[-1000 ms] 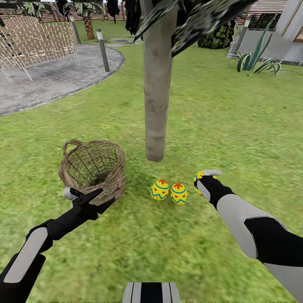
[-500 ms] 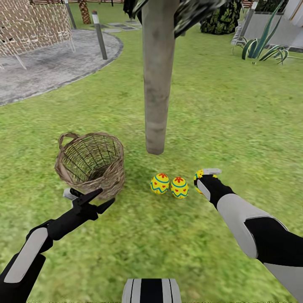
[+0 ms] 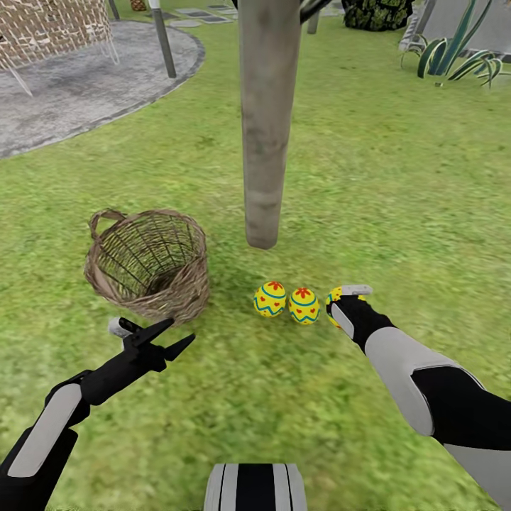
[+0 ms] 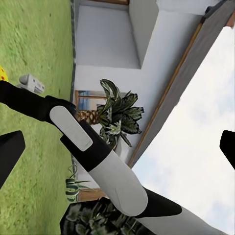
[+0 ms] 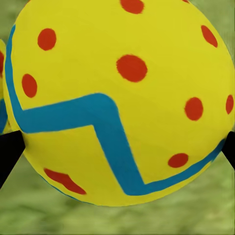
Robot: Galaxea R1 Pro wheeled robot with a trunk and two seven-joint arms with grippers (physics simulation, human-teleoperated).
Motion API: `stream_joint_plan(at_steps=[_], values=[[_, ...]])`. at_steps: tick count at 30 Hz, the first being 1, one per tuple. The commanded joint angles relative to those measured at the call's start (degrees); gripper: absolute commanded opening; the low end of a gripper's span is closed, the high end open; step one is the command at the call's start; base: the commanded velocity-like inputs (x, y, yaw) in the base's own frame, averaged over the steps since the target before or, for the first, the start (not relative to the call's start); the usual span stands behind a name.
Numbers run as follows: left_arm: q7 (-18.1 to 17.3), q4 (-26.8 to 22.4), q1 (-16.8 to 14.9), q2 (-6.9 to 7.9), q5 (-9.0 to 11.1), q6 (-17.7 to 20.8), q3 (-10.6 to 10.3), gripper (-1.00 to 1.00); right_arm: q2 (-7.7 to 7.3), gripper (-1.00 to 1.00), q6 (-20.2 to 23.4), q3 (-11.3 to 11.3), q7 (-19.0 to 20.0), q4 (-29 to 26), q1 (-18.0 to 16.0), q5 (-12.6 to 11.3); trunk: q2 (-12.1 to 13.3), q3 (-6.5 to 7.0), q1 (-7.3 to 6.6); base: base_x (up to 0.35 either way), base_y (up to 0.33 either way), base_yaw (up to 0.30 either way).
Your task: Take the three Easter eggs out of the wicker basket on the lawn in the garden, then place them on the lawn next to a single tree (choose any tree) so that all three eggs are next to the same tree and none are left in the basket.
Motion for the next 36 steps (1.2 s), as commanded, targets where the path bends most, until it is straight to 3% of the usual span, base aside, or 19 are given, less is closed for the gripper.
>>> stream_joint_plan(at_steps=[1,10,30,36], values=[[-0.21,0.01,-0.03,0.01,-0.12,0.23,0.03,1.00,-0.02,-1.00,0.29,0.50,-0.37,-0.09,-0.01,-0.61,-0.03,-0.26,0.01,0.000,0.000,0.000],[-0.13,0.01,-0.03,0.02,-0.25,0.23,0.11,1.00,-0.05,-1.00,0.21,0.55,-0.30,-0.25,-0.09,-0.61,-0.15,-2.26,0.24,0.000,0.000,0.000],[-0.13,-0.34,-0.03,-0.24,-0.25,0.06,0.04,1.00,-0.20,-1.00,0.12,0.59,-0.19,-0.27,-0.10,-0.61,-0.15,-2.26,0.24,0.080,-0.001,0.000],[-0.15,-0.41,-0.03,-0.24,-0.25,0.14,-0.14,1.00,-0.19,-1.00,-0.49,0.59,-0.19,-0.27,-0.10,-0.61,-0.15,-2.26,0.24,0.004,-0.267,0.000]])
